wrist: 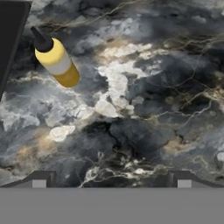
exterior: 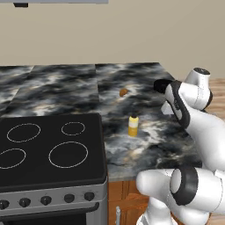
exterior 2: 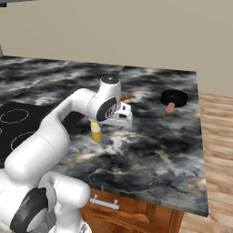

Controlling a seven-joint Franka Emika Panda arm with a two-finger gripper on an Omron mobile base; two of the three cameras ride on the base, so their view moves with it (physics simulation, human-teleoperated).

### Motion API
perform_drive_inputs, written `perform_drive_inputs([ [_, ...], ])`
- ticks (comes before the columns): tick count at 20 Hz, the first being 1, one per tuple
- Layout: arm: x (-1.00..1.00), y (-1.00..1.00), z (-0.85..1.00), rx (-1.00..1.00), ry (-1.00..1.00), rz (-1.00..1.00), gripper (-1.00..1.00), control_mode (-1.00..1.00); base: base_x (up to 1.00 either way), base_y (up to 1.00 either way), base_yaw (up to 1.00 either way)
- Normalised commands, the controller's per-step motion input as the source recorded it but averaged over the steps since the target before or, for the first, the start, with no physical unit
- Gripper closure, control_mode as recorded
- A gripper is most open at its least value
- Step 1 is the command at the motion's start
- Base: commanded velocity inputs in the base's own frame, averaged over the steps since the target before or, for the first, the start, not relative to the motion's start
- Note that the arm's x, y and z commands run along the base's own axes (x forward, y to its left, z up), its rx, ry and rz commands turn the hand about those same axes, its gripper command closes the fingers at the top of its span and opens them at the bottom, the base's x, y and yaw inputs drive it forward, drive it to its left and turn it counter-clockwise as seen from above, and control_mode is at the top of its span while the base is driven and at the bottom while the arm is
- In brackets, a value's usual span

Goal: Move the shaker and mustard from the cabinet to the dining counter.

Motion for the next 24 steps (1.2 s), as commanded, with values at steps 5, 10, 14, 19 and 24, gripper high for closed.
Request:
perform_drive_inputs([
  [5, -0.49, 0.19, 0.41, 0.07, 0.00, 0.00, -1.00, -1.00, 0.00, 0.00, 0.00],
  [10, -0.66, 0.35, 0.43, 0.01, 0.00, 0.00, -1.00, -1.00, 0.00, 0.00, 0.00],
  [14, -0.78, 0.38, 0.45, 0.00, 0.00, 0.00, -1.00, -1.00, 0.00, 0.00, 0.00],
  [19, -0.77, 0.36, 0.44, 0.00, -0.02, 0.00, -1.00, -1.00, 0.00, 0.00, 0.00],
  [24, -0.67, 0.34, 0.34, 0.00, -0.14, 0.00, -1.00, -1.00, 0.00, 0.00, 0.00],
])
